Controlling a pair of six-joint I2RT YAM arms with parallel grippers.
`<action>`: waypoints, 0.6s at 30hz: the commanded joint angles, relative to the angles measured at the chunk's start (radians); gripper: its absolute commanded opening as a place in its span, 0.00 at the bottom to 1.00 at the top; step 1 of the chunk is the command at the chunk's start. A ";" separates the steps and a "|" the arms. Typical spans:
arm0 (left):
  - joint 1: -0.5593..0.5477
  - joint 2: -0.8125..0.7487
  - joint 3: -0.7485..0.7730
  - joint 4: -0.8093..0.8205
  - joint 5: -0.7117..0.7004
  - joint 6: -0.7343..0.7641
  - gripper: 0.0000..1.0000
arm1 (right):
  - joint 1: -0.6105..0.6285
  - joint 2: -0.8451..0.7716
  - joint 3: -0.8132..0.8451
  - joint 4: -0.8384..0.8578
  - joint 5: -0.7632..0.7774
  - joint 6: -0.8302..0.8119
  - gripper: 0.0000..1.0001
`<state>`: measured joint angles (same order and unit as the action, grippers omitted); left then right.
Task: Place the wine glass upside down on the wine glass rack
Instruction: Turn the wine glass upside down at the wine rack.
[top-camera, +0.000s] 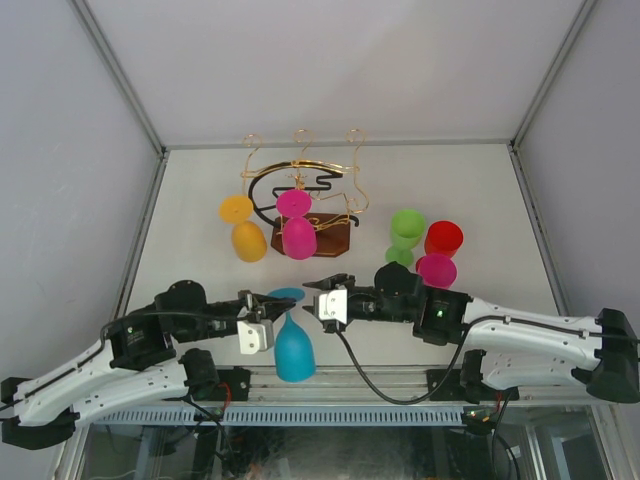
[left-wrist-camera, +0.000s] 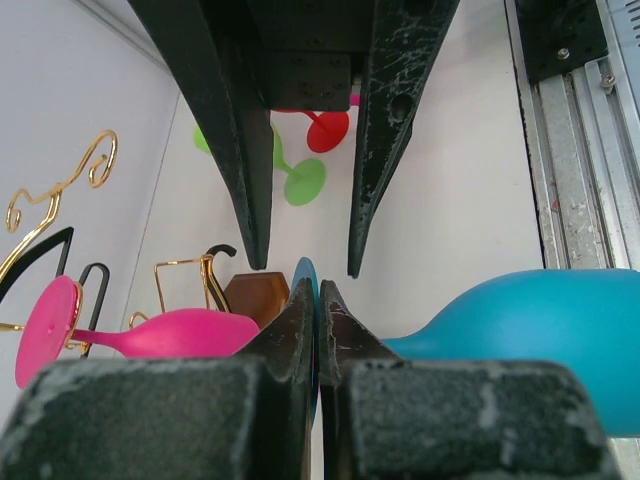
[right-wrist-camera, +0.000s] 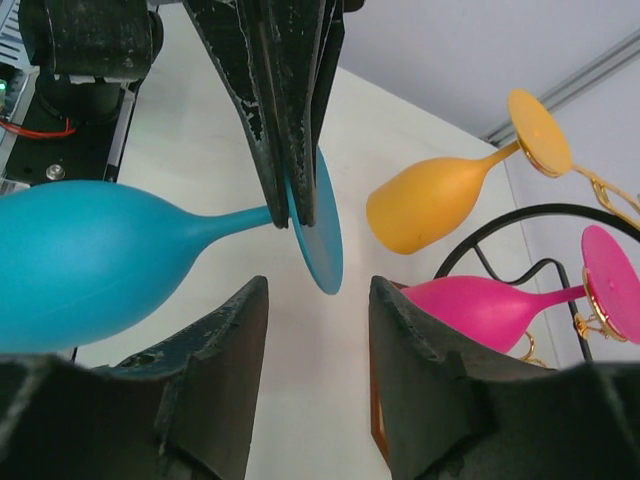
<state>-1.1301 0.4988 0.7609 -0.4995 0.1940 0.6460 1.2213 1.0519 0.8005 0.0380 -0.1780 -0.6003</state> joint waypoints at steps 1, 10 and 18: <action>-0.003 0.010 0.063 0.060 0.037 0.017 0.00 | -0.004 0.017 0.050 0.084 -0.035 -0.028 0.43; -0.002 0.018 0.068 0.072 0.050 0.011 0.00 | 0.005 0.049 0.073 0.095 -0.054 -0.044 0.28; -0.003 0.012 0.066 0.084 0.028 -0.011 0.08 | 0.017 0.048 0.079 0.070 -0.050 -0.059 0.00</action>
<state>-1.1301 0.5133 0.7738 -0.4774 0.2146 0.6456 1.2312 1.1103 0.8314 0.0734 -0.2230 -0.6525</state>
